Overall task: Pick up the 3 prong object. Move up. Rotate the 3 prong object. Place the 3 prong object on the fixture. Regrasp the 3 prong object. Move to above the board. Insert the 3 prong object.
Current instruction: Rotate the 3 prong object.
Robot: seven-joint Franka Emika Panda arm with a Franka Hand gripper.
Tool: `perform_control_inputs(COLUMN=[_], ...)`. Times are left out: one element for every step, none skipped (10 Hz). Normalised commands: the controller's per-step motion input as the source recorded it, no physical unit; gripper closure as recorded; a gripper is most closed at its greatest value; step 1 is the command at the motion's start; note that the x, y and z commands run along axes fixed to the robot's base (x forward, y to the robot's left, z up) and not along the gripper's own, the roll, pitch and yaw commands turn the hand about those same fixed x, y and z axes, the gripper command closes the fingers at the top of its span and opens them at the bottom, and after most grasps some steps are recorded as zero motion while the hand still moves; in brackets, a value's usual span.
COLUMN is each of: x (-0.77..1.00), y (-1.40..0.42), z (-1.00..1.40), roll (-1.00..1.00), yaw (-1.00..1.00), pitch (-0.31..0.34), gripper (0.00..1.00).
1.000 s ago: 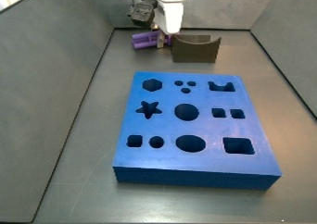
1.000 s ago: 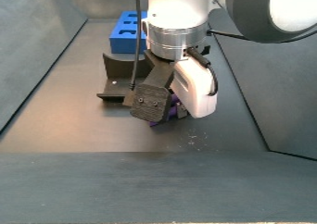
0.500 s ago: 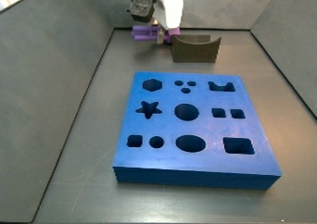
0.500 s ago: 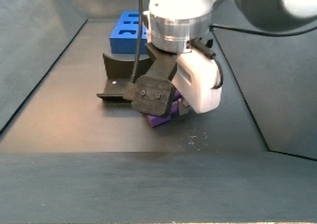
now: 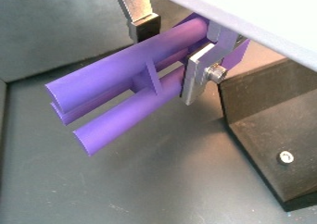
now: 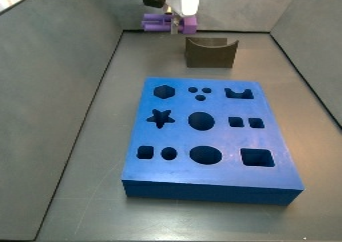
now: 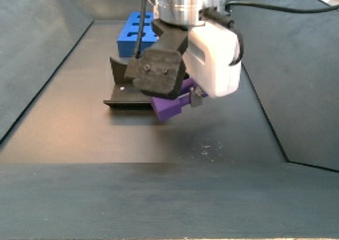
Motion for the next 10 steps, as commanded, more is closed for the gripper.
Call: perform_control_inputs(x=[-0.83,-0.81,-0.69,-0.56,-0.36,-0.26,-0.05,0.00,0.02,0.03], y=[-0.40,-0.40,-0.24,-0.13,-0.07,-0.05,-0.02,0.00,0.01,0.02], z=[0.83,0.82,0.76,0.66,0.50,0.42,0.19,0.00,-0.07,-0.06], roll=[0.00,0.00,0.01,-0.02,-0.07,-0.09,-0.14,0.00,0.00,0.00], yaw=[0.00,0.00,0.01,0.01,0.02,0.01,-0.01,-1.00,-1.00,-1.00], pitch=[0.000,-0.004,-0.041,-0.046,-0.042,-0.038,-0.004,0.000,0.001,0.001], gripper=[1.00,1.00,1.00,1.00,1.00,1.00,1.00,1.00,1.00,1.00])
